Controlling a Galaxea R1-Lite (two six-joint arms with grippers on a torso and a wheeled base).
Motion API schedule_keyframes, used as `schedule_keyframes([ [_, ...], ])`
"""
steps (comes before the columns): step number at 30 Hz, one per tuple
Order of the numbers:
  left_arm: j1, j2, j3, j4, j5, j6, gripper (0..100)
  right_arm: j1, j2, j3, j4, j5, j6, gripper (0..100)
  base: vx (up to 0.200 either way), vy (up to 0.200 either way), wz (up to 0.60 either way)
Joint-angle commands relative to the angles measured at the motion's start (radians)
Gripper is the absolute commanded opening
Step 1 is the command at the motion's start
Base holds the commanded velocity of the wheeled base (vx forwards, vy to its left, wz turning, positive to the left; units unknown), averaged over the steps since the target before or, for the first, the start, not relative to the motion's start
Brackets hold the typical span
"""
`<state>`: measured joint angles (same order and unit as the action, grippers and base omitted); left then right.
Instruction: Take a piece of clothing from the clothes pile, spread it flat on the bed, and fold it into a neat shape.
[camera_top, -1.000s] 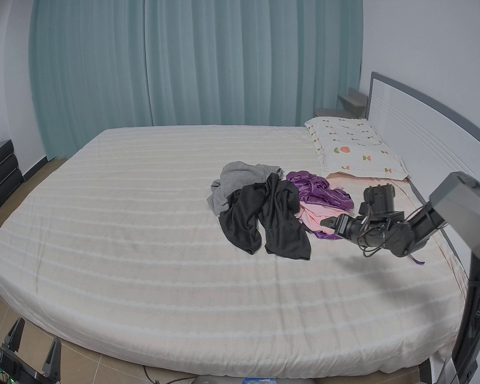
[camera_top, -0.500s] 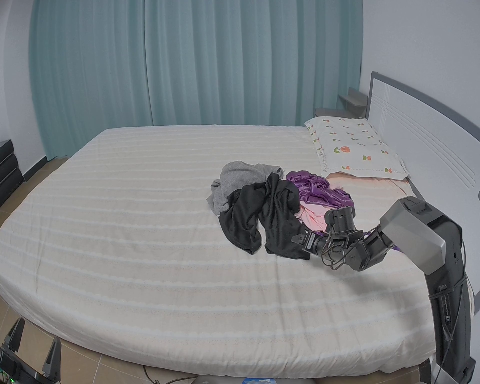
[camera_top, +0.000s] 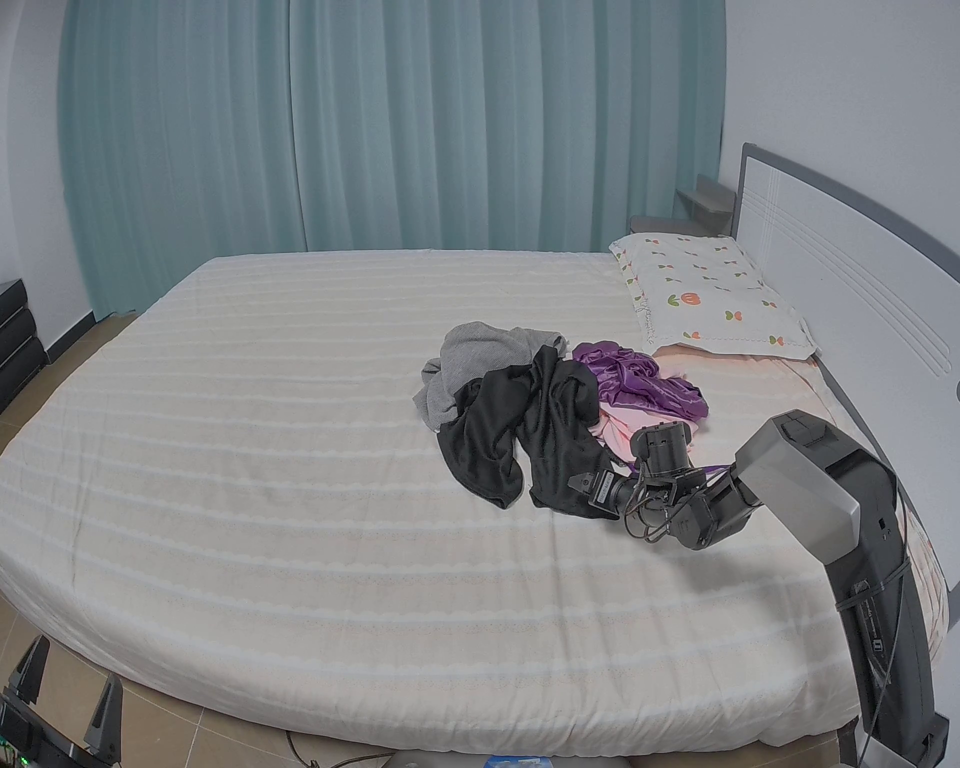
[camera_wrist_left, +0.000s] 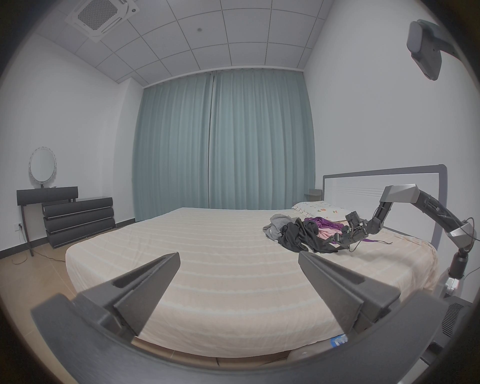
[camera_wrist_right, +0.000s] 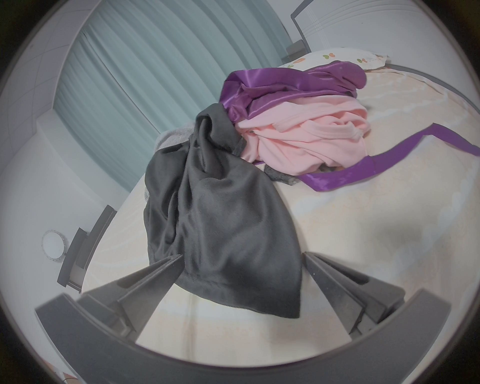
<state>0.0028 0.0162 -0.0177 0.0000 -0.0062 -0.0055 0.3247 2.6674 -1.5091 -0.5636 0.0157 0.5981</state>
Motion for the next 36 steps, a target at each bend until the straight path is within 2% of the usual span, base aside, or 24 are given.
schedule_keyframes([
  [1,0.0,-0.009,0.018,0.0,0.0,-0.001,100,0.01,0.017,-0.031,-0.004,0.001,0.0,100,0.0,0.0,0.0],
  [8,0.0,-0.009,0.018,0.0,0.0,-0.001,100,0.025,0.057,-0.091,0.008,0.001,-0.001,100,0.0,0.0,0.0],
  [9,0.0,-0.009,0.018,0.0,0.0,-0.001,100,0.028,0.058,-0.094,0.01,0.001,-0.001,0,0.0,0.0,0.0],
  [16,0.0,-0.009,0.018,0.0,0.0,-0.001,100,0.036,0.048,-0.088,0.011,0.003,0.009,0,0.0,0.0,0.0],
  [20,0.0,-0.009,0.018,0.0,0.0,-0.001,100,0.037,0.009,-0.068,0.001,0.003,0.097,0,0.0,0.0,0.0],
  [21,0.0,-0.009,0.018,0.0,0.0,-0.001,100,0.039,-0.026,-0.043,0.001,0.004,0.152,0,0.0,0.0,0.0],
  [22,0.0,-0.009,0.018,0.0,0.0,-0.001,100,0.039,-0.026,-0.043,0.001,0.004,0.152,0,0.0,0.0,0.0],
  [23,0.0,-0.009,0.018,0.0,0.0,-0.001,100,0.04,-0.086,0.018,-0.002,0.016,0.215,0,0.0,0.0,0.0],
  [25,0.0,-0.009,0.018,0.0,0.0,-0.001,100,0.04,-0.15,0.089,-0.016,0.033,0.246,0,0.0,0.0,0.0],
  [28,0.0,-0.009,0.018,0.0,0.0,-0.001,100,0.037,-0.239,0.208,-0.071,0.07,0.259,0,0.0,0.0,0.0],
  [36,0.0,-0.009,0.018,0.0,0.0,-0.001,100,0.065,-0.452,0.544,-0.298,0.073,0.261,0,0.0,0.0,0.0],
])
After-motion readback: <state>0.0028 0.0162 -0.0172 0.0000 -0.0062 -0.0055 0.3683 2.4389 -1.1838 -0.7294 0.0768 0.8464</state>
